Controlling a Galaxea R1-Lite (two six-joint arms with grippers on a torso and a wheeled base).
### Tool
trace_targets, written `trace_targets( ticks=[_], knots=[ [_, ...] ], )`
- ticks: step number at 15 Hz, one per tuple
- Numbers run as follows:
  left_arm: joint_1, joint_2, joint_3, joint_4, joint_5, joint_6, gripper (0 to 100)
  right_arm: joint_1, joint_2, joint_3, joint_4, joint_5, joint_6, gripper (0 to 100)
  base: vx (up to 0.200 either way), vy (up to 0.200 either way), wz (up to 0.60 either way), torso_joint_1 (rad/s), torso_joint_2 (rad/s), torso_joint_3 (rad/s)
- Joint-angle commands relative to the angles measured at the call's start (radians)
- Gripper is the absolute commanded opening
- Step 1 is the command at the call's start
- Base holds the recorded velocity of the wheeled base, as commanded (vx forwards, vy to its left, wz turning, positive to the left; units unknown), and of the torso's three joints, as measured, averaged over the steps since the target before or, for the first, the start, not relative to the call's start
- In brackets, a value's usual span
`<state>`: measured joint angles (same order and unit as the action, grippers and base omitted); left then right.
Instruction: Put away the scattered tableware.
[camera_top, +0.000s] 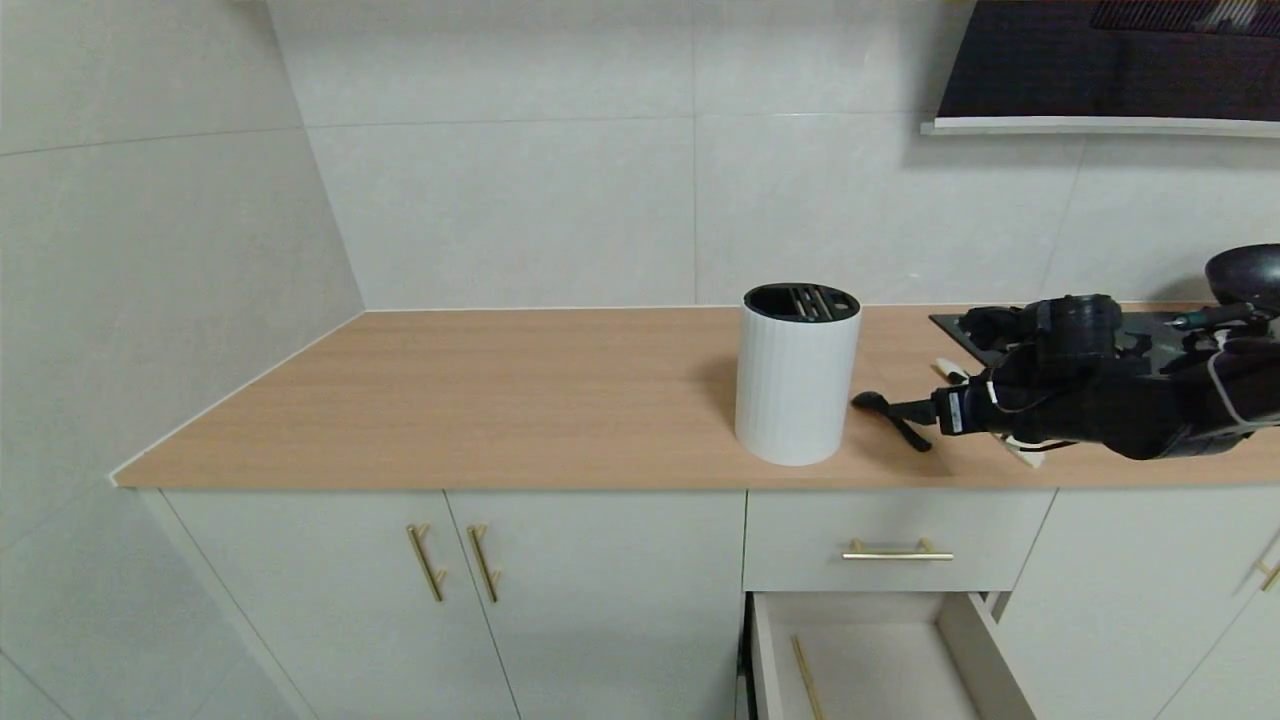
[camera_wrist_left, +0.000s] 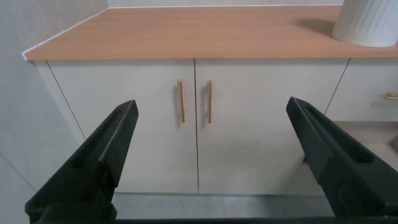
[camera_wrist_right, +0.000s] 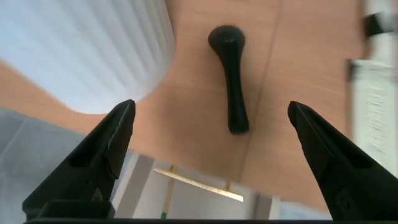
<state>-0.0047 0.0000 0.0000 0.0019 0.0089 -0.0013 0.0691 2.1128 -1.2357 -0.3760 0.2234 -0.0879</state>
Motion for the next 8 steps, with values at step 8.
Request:
trace_targets(
  ticks=[8],
  knots=[
    [0.0, 0.0, 0.0, 0.001, 0.0, 0.0, 100, -0.002, 0.265, -0.18, -0.031, 0.01, -0.016, 100, 0.0, 0.0, 0.0, 0.0, 0.0, 0.0]
  ],
)
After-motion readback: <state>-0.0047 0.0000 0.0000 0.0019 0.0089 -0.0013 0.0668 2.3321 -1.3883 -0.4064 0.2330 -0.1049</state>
